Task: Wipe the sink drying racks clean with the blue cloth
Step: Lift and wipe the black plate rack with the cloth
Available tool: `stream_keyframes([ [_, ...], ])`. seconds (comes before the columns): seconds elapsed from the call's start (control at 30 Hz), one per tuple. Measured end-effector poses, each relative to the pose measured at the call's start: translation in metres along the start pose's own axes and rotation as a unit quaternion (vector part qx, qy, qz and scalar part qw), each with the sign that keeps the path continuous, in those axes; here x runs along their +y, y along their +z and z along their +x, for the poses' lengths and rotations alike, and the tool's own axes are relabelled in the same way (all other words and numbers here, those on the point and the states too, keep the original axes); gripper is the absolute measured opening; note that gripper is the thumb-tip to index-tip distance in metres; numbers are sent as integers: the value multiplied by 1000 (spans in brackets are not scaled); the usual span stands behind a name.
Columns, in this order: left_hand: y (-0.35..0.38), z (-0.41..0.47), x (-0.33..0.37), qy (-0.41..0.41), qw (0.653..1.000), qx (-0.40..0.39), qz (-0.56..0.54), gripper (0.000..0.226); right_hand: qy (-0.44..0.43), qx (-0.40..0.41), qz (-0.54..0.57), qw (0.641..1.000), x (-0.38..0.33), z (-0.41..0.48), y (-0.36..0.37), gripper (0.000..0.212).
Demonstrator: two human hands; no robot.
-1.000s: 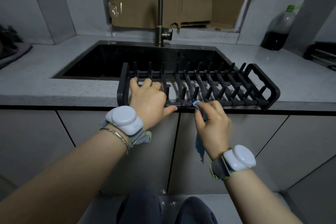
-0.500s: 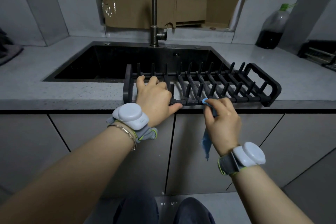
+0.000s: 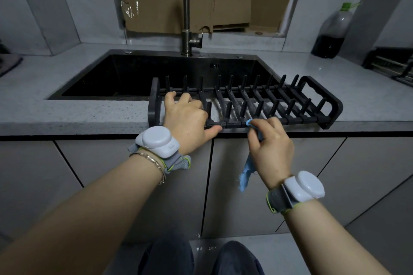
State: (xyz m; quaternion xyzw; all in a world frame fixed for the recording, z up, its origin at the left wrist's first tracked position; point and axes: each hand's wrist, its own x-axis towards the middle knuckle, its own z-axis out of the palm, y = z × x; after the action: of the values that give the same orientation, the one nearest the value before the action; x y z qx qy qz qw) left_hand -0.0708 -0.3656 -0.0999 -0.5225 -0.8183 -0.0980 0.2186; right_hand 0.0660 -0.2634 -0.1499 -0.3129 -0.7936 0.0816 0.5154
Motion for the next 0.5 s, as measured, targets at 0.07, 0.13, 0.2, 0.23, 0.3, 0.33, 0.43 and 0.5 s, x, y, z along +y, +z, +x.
stream_keyframes([
  [0.07,1,0,0,3,1000,13,-4,57,2,3,7,1000,0,-1,-1,17],
  [0.13,2,0,-1,4,1000,25,-9,57,-1,7,13,1000,-1,-3,-1,18],
  [0.2,4,0,-1,6,999,33,-12,56,-15,-1,17,1000,-7,-5,2,24],
  [0.23,5,0,-1,8,999,43,-12,55,-25,-7,17,1000,-11,-6,4,28],
  [0.3,6,0,-2,12,997,70,-7,53,-40,-14,12,999,-17,-7,8,31],
  [0.33,6,0,-2,15,997,78,-5,52,-43,-14,11,999,-19,-7,9,30],
  [0.43,7,0,-2,24,996,80,1,48,-47,-13,16,999,-18,-7,9,29],
  [0.5,8,1,-3,28,995,90,14,45,-53,-15,18,998,-17,-9,8,29],
])
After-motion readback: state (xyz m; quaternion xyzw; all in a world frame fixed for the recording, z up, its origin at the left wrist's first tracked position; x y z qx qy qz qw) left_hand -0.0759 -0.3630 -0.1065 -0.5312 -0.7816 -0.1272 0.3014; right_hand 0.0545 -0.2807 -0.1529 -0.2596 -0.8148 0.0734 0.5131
